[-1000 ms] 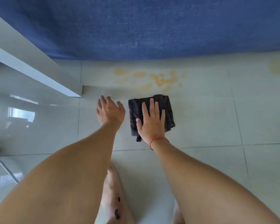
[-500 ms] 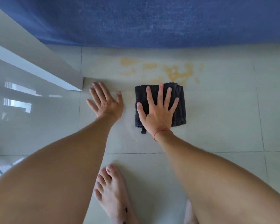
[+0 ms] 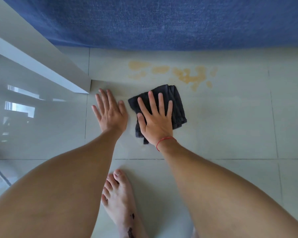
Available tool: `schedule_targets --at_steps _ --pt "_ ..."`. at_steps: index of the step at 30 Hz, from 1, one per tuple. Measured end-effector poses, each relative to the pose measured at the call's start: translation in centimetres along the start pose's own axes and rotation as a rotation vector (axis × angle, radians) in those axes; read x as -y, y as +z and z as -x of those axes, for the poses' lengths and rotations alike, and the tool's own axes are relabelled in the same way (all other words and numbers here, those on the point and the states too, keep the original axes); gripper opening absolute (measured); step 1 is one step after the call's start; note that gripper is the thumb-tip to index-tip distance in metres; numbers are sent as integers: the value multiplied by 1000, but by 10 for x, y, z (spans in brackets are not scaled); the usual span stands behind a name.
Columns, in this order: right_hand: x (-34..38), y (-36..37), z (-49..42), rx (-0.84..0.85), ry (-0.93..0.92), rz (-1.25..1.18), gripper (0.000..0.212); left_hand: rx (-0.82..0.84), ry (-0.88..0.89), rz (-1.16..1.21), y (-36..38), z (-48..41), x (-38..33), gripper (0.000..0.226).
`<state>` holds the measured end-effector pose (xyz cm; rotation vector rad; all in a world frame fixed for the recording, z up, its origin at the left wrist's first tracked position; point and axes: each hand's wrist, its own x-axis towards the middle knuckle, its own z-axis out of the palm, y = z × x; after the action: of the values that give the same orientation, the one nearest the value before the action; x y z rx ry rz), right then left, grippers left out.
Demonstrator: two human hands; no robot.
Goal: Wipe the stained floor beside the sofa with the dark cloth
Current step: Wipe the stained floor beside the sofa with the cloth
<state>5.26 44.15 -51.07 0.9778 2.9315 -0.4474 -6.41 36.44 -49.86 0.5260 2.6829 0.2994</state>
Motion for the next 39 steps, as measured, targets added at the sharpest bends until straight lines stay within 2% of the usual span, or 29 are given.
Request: schedule_targets --at_steps 3,5,8,12,15,20,23,28,31,33,39 --pt "-22 -3 29 14 -84 1 49 -6 -26 -71 4 15 14 62" --pt "-34 -6 39 3 -69 16 50 23 -34 -64 4 14 16 61" --pt "-34 -4 39 -16 34 20 50 54 -32 -67 2 12 15 61" --pt "5 7 41 -35 176 -6 50 36 -22 -79 4 12 17 60" --pt "31 16 52 -13 115 -17 49 62 -26 -69 4 11 18 60" --pt "17 12 49 10 30 -3 48 87 -7 -53 2 10 19 60" --pt "-3 2 28 24 31 4 48 13 0 -31 3 14 19 61" --pt "-27 -13 -28 34 227 -15 50 -205 63 -21 -3 -7 8 53" --pt "-17 -12 -38 -1 288 -10 51 -179 92 4 -4 -38 -1 58" --pt "-17 -11 -39 -15 286 -4 51 -172 52 -14 0 -50 -1 60" --pt "7 -2 -47 -53 279 1 51 -232 48 -66 9 -51 -1 59"
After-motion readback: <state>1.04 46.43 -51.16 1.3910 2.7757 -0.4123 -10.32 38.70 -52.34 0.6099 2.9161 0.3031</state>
